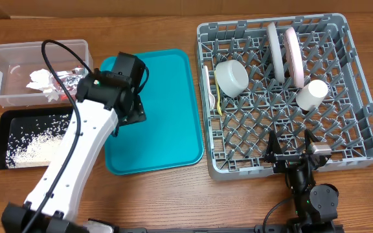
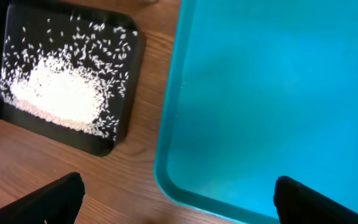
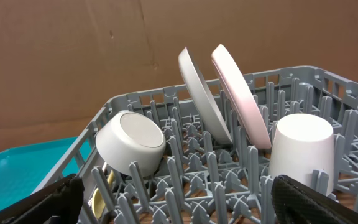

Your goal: Sort waste into correct bins and load items into the dishwasher rack

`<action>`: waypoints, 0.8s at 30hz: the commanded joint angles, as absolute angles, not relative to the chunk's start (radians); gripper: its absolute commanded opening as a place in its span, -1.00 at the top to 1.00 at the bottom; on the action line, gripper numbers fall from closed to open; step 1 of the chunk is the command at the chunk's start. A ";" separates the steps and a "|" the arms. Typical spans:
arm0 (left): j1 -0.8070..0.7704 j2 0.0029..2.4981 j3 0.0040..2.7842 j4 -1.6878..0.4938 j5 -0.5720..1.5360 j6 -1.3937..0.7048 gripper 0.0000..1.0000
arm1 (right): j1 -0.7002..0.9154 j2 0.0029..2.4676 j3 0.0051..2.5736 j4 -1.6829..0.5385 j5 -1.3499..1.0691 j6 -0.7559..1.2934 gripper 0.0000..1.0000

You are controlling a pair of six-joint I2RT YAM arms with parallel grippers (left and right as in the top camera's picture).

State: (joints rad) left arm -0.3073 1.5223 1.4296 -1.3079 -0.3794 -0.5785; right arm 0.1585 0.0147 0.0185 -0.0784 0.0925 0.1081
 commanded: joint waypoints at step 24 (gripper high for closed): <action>-0.068 0.156 0.407 -0.374 -0.016 -0.157 -1.00 | 0.156 0.003 0.008 -0.072 0.087 0.107 -1.00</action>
State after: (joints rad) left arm -0.0872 0.3077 0.5358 -0.4133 -0.0822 -0.1810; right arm 0.1585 0.0132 0.0185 -0.0769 0.0917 0.1081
